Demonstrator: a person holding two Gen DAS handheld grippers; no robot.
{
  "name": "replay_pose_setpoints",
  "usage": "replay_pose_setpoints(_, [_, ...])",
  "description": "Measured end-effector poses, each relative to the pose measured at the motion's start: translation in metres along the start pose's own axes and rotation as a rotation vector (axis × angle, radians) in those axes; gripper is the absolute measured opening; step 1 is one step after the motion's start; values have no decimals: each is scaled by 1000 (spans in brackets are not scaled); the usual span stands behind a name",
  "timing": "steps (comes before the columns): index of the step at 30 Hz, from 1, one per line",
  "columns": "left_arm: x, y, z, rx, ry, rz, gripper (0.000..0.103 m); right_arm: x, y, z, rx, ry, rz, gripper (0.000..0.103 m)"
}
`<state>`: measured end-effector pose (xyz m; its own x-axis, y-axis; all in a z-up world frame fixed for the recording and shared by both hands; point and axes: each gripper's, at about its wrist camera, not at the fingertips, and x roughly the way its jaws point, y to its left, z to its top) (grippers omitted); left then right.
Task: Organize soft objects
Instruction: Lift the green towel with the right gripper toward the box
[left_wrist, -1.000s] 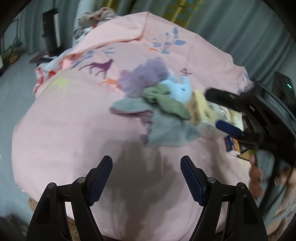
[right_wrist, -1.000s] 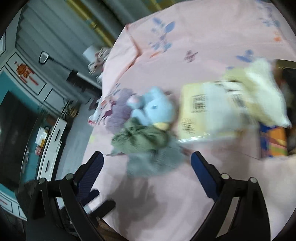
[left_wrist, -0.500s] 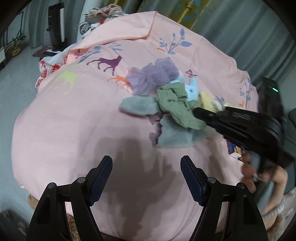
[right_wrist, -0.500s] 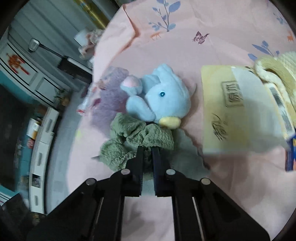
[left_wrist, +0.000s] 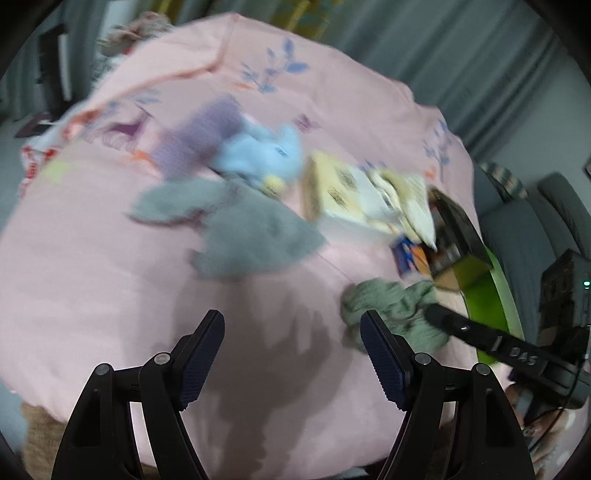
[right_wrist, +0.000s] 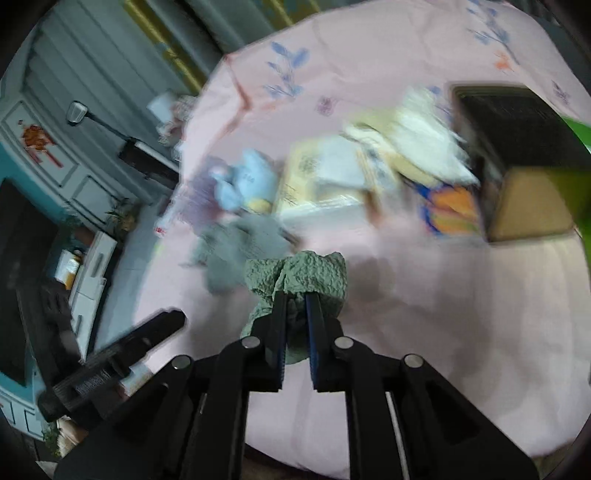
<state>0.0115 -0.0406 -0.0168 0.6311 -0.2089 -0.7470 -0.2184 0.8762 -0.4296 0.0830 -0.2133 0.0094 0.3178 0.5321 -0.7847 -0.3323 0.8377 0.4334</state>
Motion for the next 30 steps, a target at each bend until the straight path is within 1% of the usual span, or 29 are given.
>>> replay_pose_setpoints(2, [15,-13,-7,21,46,-36,76,3,-19,-6,58,33,-21,16])
replay_pose_setpoints(3, [21,-19,-10,34,64,-46,76,2,-28,-9,84,33,-21,21])
replay_pose_setpoints(5, [30,-33,-15,67,88,-55,76,-4,-39,-12,113,23,-31,41])
replay_pose_setpoints(6, [33,-41,-18,88,91,-63,76,-9,-42,-11,113,3,-44,59])
replay_pose_setpoints(7, [36,-47,-19,103,92,-68,76,-14,-42,-11,109,-19,-46,63])
replay_pose_setpoints(9, [42,-57,-22,128,105,-79,76,-16,-43,-8,106,-45,-29,64])
replay_pose_setpoints(11, [51,-62,-25,135,128,-86,76,-11,-46,-7,127,-36,-7,64])
replay_pose_setpoints(12, [55,-64,-26,136,139,-91,73,-4,-47,-7,135,-24,13,64])
replay_pose_setpoints(13, [59,-65,-27,135,153,-95,66,3,-48,-7,139,-10,32,64])
replay_pose_setpoints(14, [64,-65,-29,132,166,-95,63,9,-48,-8,144,5,44,64])
replay_pose_setpoints(15, [66,-66,-30,133,166,-87,59,14,-50,-9,152,21,51,64])
replay_pose_setpoints(16, [67,-68,-30,142,154,-80,52,22,-51,-9,161,40,58,64])
replay_pose_setpoints(17, [67,-70,-30,154,148,-89,48,26,-52,-10,165,52,64,64])
replay_pose_setpoints(18, [69,-71,-31,154,159,-106,42,30,-52,-11,167,57,63,64])
replay_pose_setpoints(20, [72,-73,-31,148,167,-114,37,29,-51,-11,151,43,63,62])
replay_pose_setpoints(21, [73,-75,-32,158,165,-115,31,31,-51,-11,149,50,81,55])
replay_pose_setpoints(22, [74,-77,-32,166,171,-122,25,34,-51,-12,167,67,121,41])
replay_pose_setpoints(24, [74,-81,-33,171,174,-128,24,39,-54,-15,188,91,151,29])
replay_pose_setpoints(26, [72,-87,-32,187,167,-131,23,37,-52,-17,173,71,145,27])
replay_pose_setpoints(30, [61,-103,-28,224,139,-147,23,20,-54,-14,184,30,169,27])
